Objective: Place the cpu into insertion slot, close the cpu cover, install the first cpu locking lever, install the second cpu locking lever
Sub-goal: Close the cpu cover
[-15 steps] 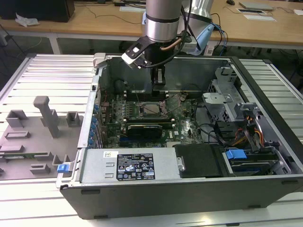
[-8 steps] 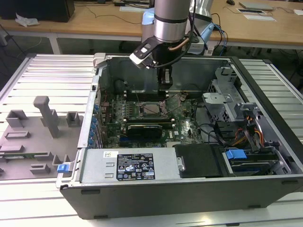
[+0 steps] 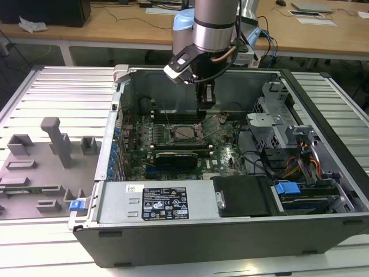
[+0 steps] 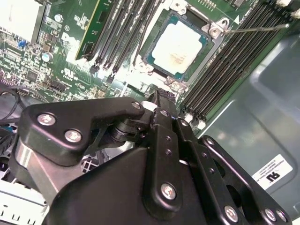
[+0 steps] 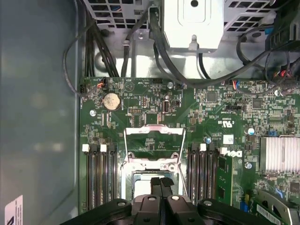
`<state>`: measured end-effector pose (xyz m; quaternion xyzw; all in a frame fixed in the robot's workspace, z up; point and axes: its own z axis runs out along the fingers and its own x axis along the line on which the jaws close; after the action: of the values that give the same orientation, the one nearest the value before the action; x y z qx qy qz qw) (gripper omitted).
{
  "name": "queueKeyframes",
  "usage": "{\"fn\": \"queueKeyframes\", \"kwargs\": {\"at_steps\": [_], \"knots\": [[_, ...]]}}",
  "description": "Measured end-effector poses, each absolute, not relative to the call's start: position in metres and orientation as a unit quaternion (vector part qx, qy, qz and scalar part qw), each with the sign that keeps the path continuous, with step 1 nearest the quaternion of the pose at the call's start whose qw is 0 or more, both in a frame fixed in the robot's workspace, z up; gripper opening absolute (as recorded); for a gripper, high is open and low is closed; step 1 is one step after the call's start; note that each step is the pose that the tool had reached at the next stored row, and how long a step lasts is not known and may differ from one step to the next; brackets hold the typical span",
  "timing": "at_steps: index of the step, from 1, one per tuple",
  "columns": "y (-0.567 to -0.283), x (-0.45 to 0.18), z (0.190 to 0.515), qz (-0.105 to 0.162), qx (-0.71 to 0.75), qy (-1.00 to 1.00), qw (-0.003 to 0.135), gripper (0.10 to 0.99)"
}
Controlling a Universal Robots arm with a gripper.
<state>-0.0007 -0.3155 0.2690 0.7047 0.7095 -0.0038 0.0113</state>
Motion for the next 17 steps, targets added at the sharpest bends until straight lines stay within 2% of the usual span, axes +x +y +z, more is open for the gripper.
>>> {"fn": "queueKeyframes", "kwargs": {"at_steps": [17], "knots": [[-0.316, 0.040, 0.269, -0.004, 0.705, 0.709, 0.011, 0.106]]}}
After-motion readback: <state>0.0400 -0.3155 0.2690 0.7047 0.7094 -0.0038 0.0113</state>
